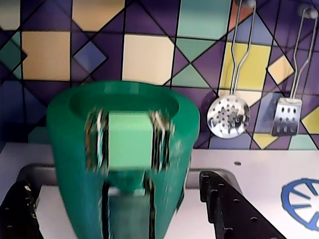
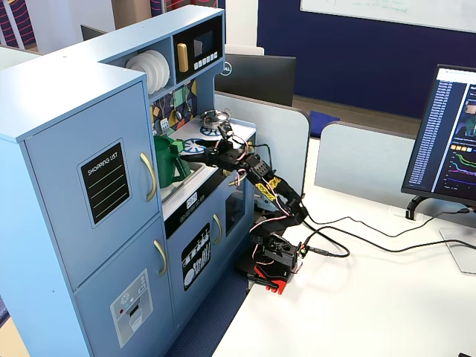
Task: Take off the lid from the green recipient and place it on the counter
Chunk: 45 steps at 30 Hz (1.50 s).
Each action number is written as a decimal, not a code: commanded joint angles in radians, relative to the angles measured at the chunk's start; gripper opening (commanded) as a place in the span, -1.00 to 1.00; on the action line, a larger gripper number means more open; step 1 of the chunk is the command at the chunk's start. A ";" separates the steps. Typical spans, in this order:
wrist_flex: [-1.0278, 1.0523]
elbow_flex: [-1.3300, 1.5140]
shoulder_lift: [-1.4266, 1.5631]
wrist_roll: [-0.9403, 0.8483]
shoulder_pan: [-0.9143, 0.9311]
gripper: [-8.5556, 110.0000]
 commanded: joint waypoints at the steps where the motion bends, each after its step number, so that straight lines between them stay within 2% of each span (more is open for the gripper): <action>1: -0.055 -0.127 -0.091 0.015 -0.012 -0.22; 17: -0.060 -0.295 -0.296 0.006 -0.044 -0.25; 21: -0.038 -0.334 -0.325 0.011 -0.046 -0.31; 23: -0.023 -0.351 -0.336 0.011 -0.046 -0.38; 28: 0.003 -0.367 -0.347 0.012 -0.057 -0.82; 29: 0.005 -0.367 -0.347 0.018 -0.057 -0.86; 38: 0.012 -0.380 -0.347 0.023 -0.064 -0.86; 45: 0.012 -0.522 -0.390 -0.012 -0.064 -0.86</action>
